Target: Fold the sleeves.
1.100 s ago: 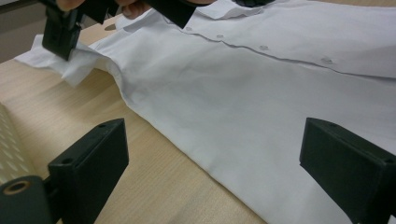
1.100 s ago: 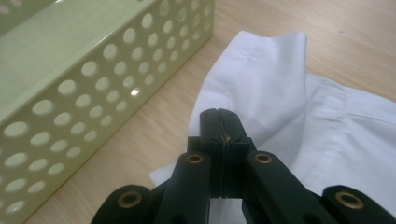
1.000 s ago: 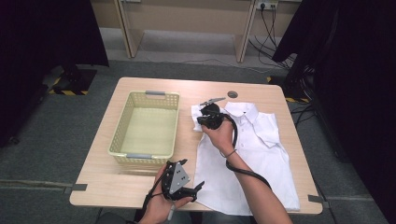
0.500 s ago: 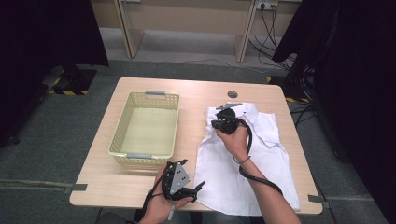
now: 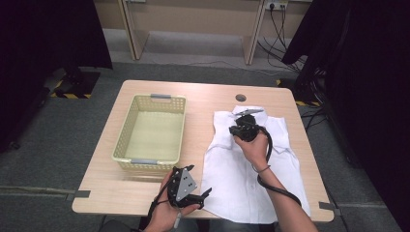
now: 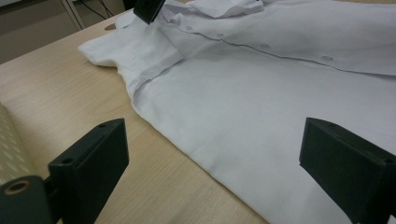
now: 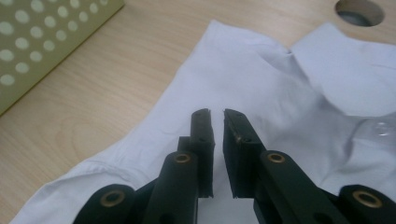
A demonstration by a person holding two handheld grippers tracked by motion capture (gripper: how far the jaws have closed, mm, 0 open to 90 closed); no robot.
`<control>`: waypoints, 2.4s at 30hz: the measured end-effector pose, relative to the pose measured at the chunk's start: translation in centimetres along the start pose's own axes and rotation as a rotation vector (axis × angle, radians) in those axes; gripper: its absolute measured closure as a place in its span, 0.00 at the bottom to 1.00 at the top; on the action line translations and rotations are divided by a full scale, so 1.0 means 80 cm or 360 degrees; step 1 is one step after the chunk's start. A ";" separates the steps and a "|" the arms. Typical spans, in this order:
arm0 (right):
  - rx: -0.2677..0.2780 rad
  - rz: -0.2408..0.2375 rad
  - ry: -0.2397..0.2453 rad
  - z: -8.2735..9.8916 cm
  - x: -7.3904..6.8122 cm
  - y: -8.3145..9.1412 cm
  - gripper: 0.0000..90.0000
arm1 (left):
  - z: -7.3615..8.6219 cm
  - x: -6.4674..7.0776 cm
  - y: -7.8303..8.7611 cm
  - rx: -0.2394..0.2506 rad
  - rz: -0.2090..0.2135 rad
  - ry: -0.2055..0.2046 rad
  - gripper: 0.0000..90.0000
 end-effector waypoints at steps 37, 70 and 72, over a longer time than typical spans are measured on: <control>-0.0192 -0.0052 0.0183 0.036 -0.041 -0.042 0.71 | 0.000 0.001 0.000 -0.0007 0.0012 -0.0016 0.09; -0.0058 0.0043 -0.0220 0.065 0.094 0.053 0.28 | -0.057 0.016 -0.042 0.0031 0.0290 0.0093 0.09; -0.0044 0.0057 -0.0258 0.069 0.106 0.059 0.25 | -0.062 0.011 -0.051 0.0032 0.0290 0.0130 0.09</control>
Point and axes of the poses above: each handheld gripper's, and its own axes: y roughly backward along the jaws, z roughly out of its underside, x roughly to its right, the point moved 8 cm from there along -y, roughly forward along the jaws, and after that the axes turned 1 degree about -z, right-handed, at the moved point
